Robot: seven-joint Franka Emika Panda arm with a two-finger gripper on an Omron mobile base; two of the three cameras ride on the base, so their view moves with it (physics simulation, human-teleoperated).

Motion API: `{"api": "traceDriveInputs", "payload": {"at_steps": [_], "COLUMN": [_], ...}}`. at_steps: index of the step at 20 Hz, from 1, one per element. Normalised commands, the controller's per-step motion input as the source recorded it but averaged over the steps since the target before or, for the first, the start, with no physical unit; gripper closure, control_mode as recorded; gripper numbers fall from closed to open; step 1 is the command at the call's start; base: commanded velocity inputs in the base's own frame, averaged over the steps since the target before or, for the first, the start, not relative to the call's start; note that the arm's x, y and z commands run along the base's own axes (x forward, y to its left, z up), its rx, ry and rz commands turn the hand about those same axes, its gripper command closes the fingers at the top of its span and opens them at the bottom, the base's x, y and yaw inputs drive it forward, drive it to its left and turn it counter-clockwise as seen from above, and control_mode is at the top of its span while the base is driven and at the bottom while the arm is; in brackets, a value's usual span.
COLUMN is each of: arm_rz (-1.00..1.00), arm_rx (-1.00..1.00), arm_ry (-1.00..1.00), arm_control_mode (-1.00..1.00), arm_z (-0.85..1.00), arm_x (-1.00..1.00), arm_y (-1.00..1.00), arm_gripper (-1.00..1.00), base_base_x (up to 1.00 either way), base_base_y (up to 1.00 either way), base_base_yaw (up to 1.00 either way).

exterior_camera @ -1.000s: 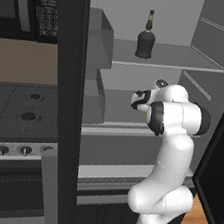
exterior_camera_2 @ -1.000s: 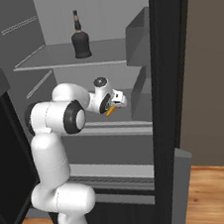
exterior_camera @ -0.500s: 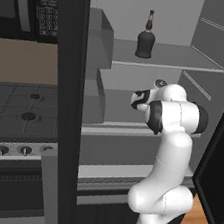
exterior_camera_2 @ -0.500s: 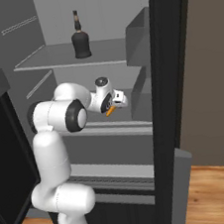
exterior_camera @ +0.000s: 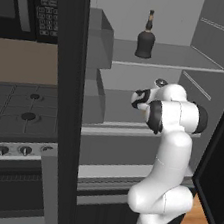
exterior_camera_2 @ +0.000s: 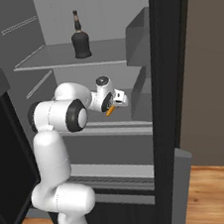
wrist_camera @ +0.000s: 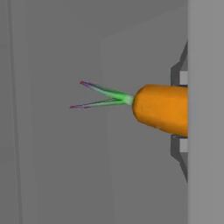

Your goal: Pick carrot from the fridge and place it on the plate on the counter.

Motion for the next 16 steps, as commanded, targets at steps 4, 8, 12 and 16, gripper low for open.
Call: {"api": "traceDriveInputs", "payload": {"at_steps": [4, 8, 12, 16], "arm_rz": [0.0, 0.0, 0.0, 0.0], "arm_rx": [0.0, 0.0, 0.0, 0.0], "arm_ry": [0.0, 0.0, 0.0, -0.02], "arm_control_mode": [-1.0, -1.0, -1.0, -1.0], "arm_z": [0.0, 0.0, 0.0, 0.08], "arm_x": [0.0, 0.0, 0.0, -0.16], "arm_y": [0.0, 0.0, 0.0, 0.0], "arm_gripper": [1.0, 1.0, 1.0, 1.0], "base_base_x": [0.0, 0.0, 0.0, 0.0], "base_base_y": [0.0, 0.0, 0.0, 0.0], "base_base_yaw": [0.0, 0.0, 0.0, 0.0]}}
